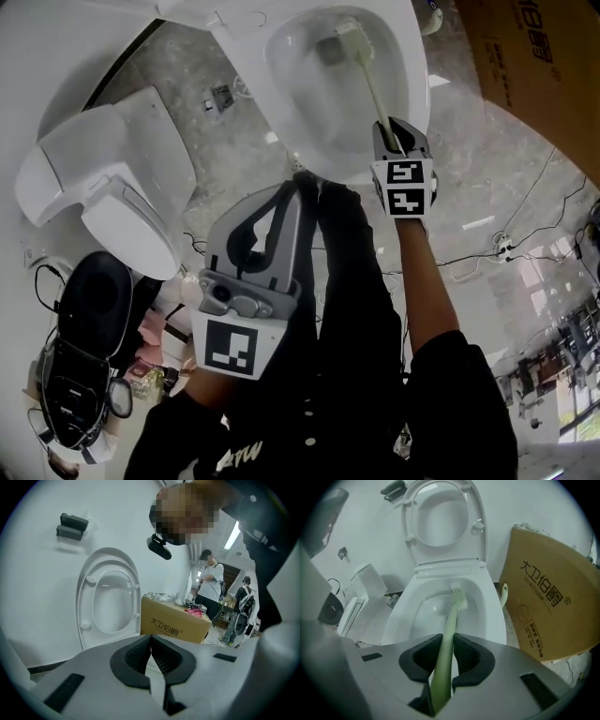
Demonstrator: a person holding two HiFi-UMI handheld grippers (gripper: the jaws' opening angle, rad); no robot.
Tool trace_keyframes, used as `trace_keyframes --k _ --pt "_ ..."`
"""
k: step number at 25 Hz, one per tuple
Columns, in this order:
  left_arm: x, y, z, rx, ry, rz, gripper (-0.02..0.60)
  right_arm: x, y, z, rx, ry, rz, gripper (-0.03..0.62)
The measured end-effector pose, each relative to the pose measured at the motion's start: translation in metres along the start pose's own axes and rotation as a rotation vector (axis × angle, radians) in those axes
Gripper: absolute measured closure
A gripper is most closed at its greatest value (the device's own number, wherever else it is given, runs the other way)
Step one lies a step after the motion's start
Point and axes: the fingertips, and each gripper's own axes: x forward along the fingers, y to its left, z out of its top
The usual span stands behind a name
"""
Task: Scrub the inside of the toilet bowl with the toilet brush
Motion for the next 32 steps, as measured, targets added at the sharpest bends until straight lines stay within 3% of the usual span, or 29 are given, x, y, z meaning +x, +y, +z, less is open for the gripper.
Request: trace_keyframes --k 8,14,22,32 --pt "-0.001 0.005 -0.016 -0.021 0.02 0.007 0.554 0.041 -0.008 0.002 0.084 0.088 -0.001 0.505" --pt "-0.002 0.003 -0.017 -0.029 0.014 0.005 0.554 0.055 -0.023 0.005 0.08 0.142 -0.037 0.505" --pt "0.0 0.009 -0.02 -0.028 0.016 0.007 0.554 0.057 -0.033 0.007 -0.012 0.187 -0.026 0.505" --pt "0.0 0.003 -0.014 -0.036 0.012 -0.005 0.554 0.036 -0.057 0.011 -0.193 0.316 -0.049 0.505"
